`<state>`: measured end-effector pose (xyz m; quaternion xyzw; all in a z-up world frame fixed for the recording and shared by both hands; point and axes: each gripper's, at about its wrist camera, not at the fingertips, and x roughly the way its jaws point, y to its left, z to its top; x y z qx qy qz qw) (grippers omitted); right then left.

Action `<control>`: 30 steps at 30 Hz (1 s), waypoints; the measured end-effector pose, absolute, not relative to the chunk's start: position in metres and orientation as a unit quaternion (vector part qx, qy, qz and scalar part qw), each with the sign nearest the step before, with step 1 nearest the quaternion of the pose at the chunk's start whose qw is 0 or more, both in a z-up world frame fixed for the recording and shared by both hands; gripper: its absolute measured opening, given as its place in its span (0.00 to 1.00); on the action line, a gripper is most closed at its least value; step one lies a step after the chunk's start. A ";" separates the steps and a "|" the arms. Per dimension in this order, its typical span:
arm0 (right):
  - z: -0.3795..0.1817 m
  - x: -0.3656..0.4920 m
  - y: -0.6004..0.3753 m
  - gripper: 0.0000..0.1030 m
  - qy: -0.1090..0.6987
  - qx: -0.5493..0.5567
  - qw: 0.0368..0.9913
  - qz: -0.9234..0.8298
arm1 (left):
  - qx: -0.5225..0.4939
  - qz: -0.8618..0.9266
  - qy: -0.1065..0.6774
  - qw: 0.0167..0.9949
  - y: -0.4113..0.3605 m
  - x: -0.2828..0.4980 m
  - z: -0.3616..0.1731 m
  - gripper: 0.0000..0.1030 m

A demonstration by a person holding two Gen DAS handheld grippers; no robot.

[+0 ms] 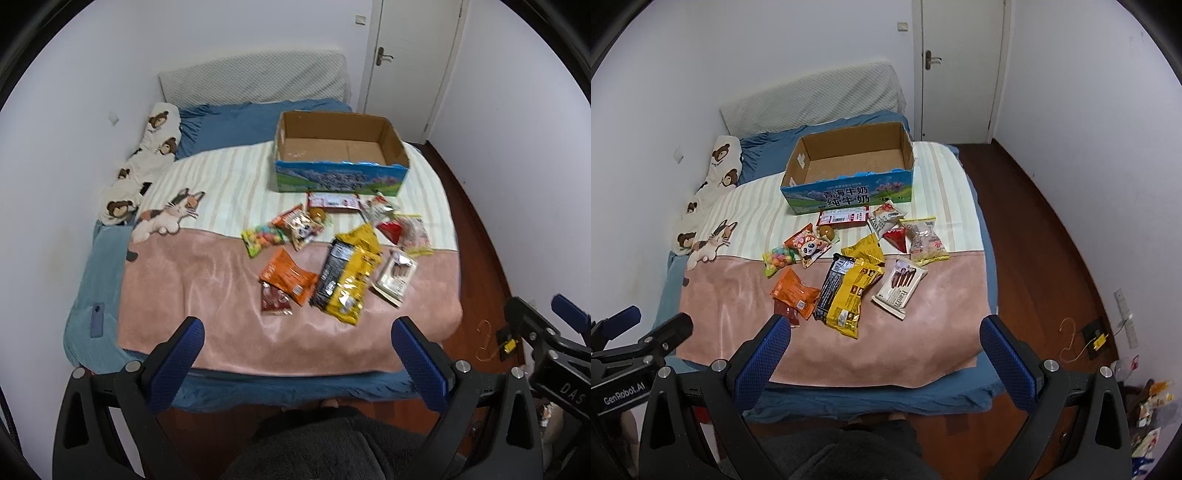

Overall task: Organize snacks
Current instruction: 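Grasp the orange packet with left tool while right tool grasps black-yellow bag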

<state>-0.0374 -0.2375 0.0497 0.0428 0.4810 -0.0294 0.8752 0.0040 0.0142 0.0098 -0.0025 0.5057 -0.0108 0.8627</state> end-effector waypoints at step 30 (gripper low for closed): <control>-0.344 0.205 -0.172 0.97 0.696 0.233 0.676 -0.063 | -0.202 0.077 0.719 0.661 0.085 0.186 -0.268 0.74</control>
